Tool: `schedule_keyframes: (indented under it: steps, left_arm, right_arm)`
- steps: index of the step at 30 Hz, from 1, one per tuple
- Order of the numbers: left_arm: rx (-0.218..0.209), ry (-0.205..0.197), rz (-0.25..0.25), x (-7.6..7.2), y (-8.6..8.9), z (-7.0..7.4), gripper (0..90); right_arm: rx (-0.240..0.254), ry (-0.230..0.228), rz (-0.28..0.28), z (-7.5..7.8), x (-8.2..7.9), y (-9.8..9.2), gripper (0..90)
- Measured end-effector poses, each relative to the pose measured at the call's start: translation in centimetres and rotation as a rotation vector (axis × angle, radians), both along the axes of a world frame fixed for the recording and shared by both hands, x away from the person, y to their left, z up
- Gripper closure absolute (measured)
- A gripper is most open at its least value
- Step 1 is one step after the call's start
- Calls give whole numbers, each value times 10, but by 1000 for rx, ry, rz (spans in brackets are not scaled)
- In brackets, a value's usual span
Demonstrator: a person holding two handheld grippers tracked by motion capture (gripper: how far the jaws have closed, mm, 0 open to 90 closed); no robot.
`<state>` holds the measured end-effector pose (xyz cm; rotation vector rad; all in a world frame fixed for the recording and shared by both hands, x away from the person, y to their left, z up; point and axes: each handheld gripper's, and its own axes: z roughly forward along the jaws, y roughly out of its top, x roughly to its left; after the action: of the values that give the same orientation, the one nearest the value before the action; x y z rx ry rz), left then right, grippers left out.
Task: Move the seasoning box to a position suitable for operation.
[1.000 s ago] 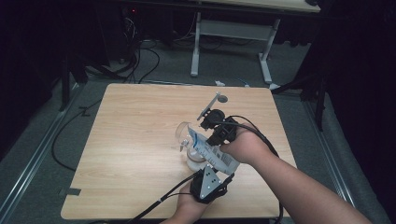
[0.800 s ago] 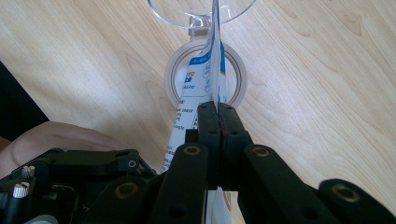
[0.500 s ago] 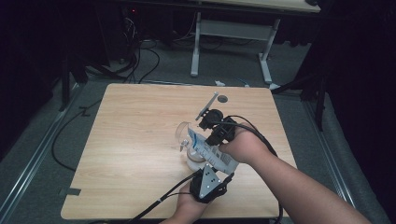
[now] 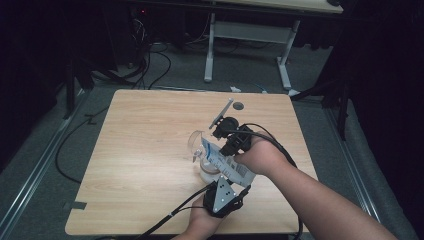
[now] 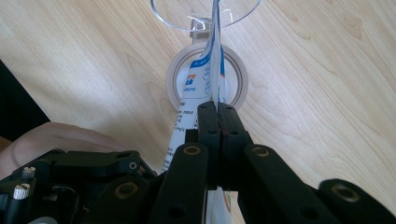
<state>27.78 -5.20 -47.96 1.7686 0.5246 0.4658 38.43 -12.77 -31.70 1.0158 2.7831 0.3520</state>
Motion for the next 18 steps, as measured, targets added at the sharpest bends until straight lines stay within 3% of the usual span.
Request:
schedule_keyframes:
  steps: [18]
  left_arm:
    - [-3,1,-2,1,0,1,565]
  right_arm:
    - [3,0,0,0,0,0,900]
